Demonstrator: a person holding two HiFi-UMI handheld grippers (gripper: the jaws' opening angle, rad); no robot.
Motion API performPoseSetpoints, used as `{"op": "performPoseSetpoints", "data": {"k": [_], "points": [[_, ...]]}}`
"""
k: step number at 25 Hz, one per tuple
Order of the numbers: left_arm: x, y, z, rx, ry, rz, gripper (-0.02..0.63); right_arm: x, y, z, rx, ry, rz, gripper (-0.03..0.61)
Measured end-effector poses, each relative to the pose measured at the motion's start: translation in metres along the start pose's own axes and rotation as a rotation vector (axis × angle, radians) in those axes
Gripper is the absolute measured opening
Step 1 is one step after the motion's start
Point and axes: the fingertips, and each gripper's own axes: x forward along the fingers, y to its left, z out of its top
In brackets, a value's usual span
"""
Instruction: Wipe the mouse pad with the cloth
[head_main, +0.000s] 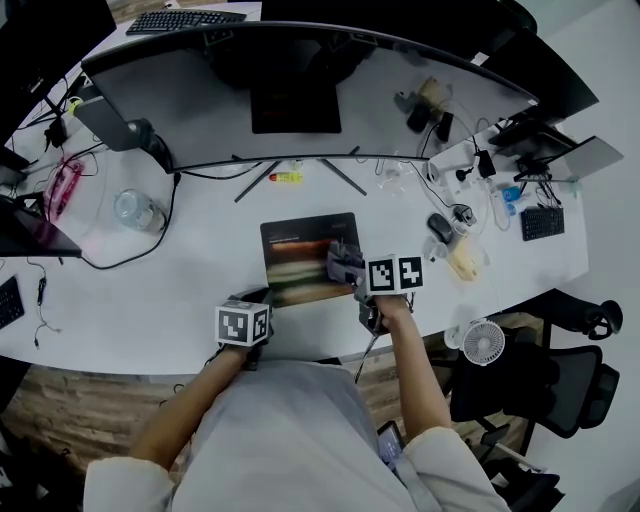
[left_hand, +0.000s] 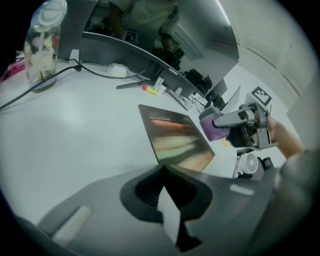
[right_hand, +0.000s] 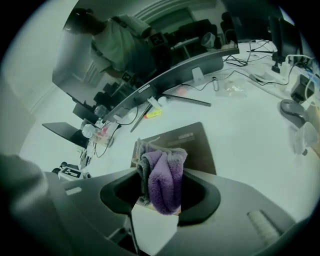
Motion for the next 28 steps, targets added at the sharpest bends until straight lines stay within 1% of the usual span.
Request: {"op": "performPoseSetpoints", "data": {"k": [2,4,7,11,16,19,28], "points": [[-0.001,0.000,0.000,0.027,0.003,0.005,0.000,0.007,0.020,-0.008,-0.021,0.012,0.033,0.204],[-0.001,-0.002,0.000,0.072,0.006,0.012,0.000,0.014,0.038,-0.017,-0.036,0.028,0.061,0.204],[-0.001,-0.003,-0.001,0.119,0.008,0.025,0.000,0.025,0.059,-0.030,-0.063,0.059,0.090,0.203],[-0.001,-0.003,-0.001,0.115,0.007,0.024,0.000,0.041,0.080,-0.040,-0.113,0.100,0.104,0.202],[-0.001,-0.004,-0.001,0.104,0.006,0.016,0.000,0.058,0.101,-0.052,-0.131,0.142,0.142,0.202],[-0.001,-0.004,0.000,0.103,0.011,0.011,0.000,0.066,0.104,-0.058,-0.117,0.152,0.142,0.202],[0.000,-0.003,-0.001,0.117,0.011,0.015,0.000,0.079,0.093,-0.071,-0.058,0.175,0.099,0.199]]}}
